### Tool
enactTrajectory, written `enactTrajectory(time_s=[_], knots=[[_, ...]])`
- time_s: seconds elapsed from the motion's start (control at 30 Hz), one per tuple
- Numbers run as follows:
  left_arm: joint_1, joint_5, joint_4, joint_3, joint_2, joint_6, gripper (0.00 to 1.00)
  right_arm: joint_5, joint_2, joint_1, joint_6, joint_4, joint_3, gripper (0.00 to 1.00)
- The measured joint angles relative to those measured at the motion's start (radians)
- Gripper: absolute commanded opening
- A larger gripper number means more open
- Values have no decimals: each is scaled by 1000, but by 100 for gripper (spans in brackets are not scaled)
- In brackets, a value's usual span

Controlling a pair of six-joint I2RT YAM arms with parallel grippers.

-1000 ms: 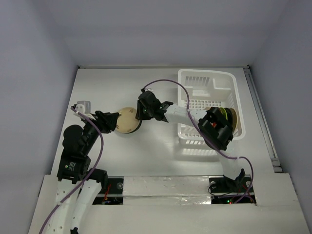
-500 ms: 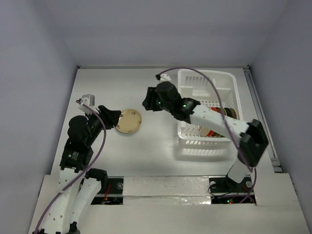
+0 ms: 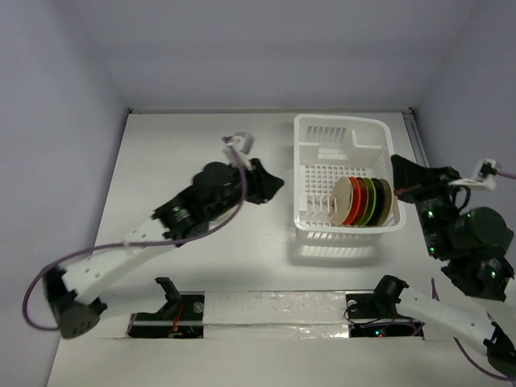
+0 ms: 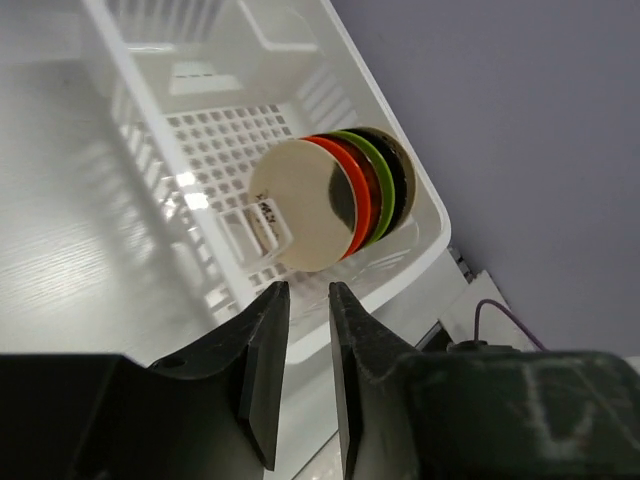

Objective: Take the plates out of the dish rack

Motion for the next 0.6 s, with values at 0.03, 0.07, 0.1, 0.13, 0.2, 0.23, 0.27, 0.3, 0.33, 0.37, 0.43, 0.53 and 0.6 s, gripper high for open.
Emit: enactTrajectory(time_s=[0.03,0.07,0.1,0.13,0.2,0.23,0.27,0.3,0.33,0.37,0.43,0.53,0.6], knots=[[-63,-39,12,43,68,0,18,33,-61,-1,0,-3,-31,0],[-105,-70,20,82,135,0,18,60,-108,-1,0,-8,-63,0],[-143,-98,23,124,212,2,18,79,-143,-1,2,-16,-96,0],[-175,-124,25,164,281,4,18,100,-179,-1,2,-31,-136,0],[-221,-164,22,234,407,8,18,132,-227,-1,5,-51,-211,0],[-239,-183,18,268,461,13,19,152,-253,-1,7,-64,-259,0],[-257,-200,11,309,517,19,20,167,-273,-1,11,-77,-293,0],[-269,-214,3,347,565,26,22,180,-295,0,16,-78,-333,1],[-280,-228,-1,389,612,34,27,188,-314,0,21,-78,-368,1],[-289,-239,-9,435,658,42,30,193,-334,0,24,-78,-399,1],[-301,-252,-10,501,723,56,36,209,-366,0,27,-50,-464,4],[-306,-260,-10,584,797,73,38,234,-392,0,46,-40,-539,6],[-306,-260,-11,631,842,80,38,243,-396,0,50,-41,-554,13]])
